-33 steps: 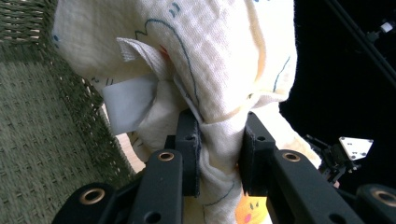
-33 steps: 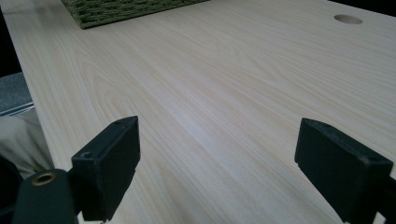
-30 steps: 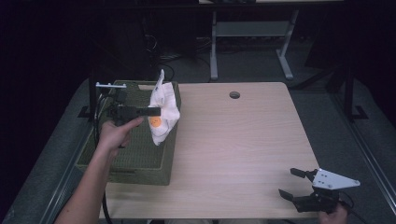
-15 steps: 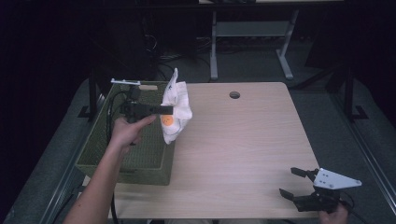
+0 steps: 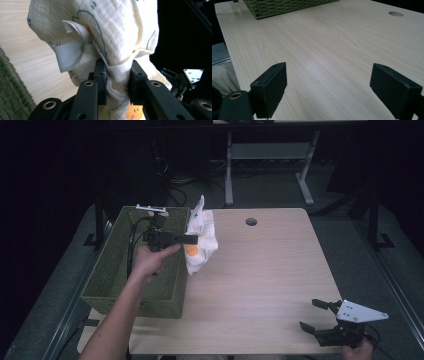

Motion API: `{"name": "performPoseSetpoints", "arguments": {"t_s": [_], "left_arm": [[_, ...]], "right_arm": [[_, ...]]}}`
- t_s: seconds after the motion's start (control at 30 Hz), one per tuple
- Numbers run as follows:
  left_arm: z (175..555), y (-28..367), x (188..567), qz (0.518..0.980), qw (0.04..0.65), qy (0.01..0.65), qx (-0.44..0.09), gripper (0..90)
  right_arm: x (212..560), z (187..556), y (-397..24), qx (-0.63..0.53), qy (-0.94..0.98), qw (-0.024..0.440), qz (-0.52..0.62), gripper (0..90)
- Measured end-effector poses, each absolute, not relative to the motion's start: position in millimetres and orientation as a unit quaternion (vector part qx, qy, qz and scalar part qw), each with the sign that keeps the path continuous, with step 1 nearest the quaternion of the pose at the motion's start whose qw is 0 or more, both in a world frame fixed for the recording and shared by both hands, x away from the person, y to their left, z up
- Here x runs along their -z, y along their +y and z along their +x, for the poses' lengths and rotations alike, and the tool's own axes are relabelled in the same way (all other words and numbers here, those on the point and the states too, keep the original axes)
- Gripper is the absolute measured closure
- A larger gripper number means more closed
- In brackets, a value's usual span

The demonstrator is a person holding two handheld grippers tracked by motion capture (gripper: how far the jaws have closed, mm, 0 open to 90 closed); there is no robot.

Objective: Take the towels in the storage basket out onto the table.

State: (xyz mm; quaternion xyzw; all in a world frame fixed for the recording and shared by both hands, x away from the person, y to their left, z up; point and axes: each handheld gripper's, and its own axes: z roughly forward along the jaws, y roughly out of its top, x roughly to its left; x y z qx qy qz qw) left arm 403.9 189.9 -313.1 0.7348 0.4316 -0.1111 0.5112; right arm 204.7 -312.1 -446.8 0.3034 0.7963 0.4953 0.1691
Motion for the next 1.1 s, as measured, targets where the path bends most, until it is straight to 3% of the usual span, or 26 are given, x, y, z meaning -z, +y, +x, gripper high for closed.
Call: {"name": "performPoseSetpoints", "arguments": {"t_s": [1.1], "left_arm": [[414.0, 101.5, 330.0, 0.774, 0.474, 0.401, 0.127, 72.4]], "right_arm": [[447.1, 204.7, -312.3, -0.497, 0.796, 0.165, 0.302, 13.8]]}}
